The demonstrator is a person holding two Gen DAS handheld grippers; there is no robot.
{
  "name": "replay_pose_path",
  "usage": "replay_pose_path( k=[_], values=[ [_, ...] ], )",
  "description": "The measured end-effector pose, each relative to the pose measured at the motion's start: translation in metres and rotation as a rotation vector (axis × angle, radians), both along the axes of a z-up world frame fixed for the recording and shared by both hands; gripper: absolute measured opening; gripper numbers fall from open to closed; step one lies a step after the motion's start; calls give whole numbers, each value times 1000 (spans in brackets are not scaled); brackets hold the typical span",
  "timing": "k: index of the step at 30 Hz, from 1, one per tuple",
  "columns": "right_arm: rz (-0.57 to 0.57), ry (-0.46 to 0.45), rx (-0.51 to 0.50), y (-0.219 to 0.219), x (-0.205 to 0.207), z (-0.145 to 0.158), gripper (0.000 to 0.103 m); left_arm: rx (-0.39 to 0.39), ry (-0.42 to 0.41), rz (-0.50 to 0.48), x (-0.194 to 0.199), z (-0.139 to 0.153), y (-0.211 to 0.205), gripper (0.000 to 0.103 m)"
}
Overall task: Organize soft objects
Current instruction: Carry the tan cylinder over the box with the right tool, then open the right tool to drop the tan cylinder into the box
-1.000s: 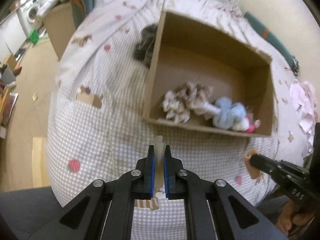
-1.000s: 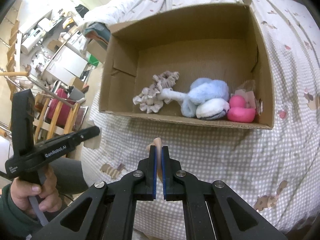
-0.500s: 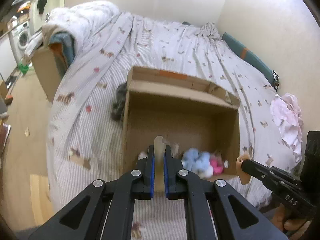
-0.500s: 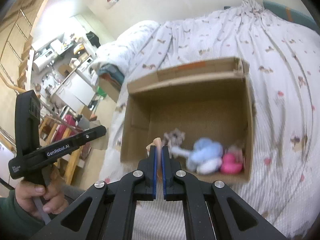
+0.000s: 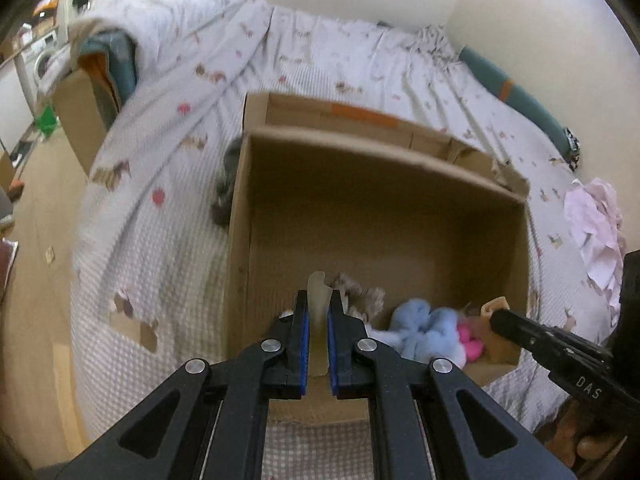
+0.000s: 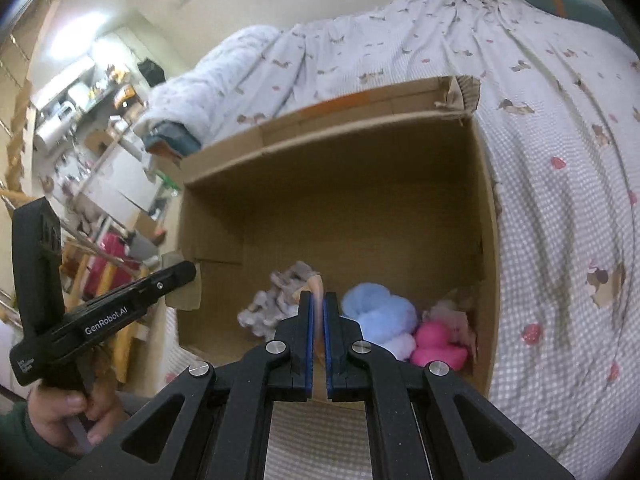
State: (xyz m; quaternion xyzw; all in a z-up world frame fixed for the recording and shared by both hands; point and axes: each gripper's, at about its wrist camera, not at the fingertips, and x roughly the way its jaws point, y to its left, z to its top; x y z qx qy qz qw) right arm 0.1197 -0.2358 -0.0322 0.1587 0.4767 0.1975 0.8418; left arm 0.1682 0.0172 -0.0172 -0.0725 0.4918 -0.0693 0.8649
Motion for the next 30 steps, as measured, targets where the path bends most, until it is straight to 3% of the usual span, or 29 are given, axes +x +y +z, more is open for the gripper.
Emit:
replay_pose_path(
  k=[18, 24, 30],
  values=[
    [-7, 101, -9, 8, 14, -27, 6, 43, -31, -26, 5, -16, -12, 10],
    [4, 99, -5, 11, 14, -28, 7, 47, -37, -33, 4, -14, -14, 17],
    [2, 95, 4, 10, 15, -28, 7, 66, -51, -54, 1, -12, -21, 35]
  ],
)
